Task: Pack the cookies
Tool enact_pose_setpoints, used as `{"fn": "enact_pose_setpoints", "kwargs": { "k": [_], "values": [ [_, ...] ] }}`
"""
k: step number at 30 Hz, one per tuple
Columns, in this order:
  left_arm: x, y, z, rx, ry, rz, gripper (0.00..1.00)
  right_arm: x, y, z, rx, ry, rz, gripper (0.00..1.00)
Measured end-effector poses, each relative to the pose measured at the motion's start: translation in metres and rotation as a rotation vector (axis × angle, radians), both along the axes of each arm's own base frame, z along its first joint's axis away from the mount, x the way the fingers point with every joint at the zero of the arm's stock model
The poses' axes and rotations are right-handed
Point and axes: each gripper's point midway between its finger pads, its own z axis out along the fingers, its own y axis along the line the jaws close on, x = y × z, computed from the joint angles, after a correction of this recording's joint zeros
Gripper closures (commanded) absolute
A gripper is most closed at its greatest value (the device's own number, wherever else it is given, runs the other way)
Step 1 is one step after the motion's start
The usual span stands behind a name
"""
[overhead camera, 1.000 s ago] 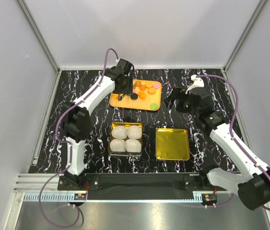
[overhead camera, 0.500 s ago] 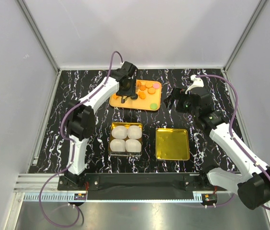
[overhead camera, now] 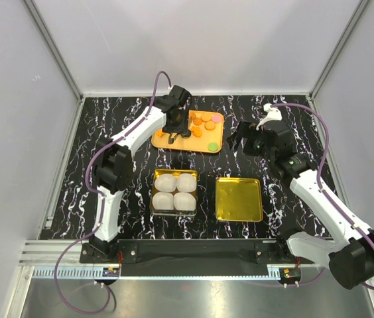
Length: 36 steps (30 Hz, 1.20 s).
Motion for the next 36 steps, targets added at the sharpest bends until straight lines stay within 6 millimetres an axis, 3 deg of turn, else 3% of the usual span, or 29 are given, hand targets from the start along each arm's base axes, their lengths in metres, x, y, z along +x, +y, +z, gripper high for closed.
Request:
{"fn": "enact_pose_setpoints", "kwargs": {
  "k": [17, 27, 36],
  "values": [
    [-0.005, -0.002, -0.001, 0.01, 0.013, -0.016, 0.6, 0.0, 0.0, 0.0, 0.0, 0.0, 0.0, 0.0],
    [-0.007, -0.004, -0.001, 0.011, 0.016, -0.021, 0.62, 0.0, 0.0, 0.0, 0.0, 0.0, 0.0, 0.0],
    [-0.029, -0.003, -0.001, 0.014, 0.038, -0.038, 0.62, 0.0, 0.0, 0.0, -0.001, 0.0, -0.001, 0.0]
  ]
}}
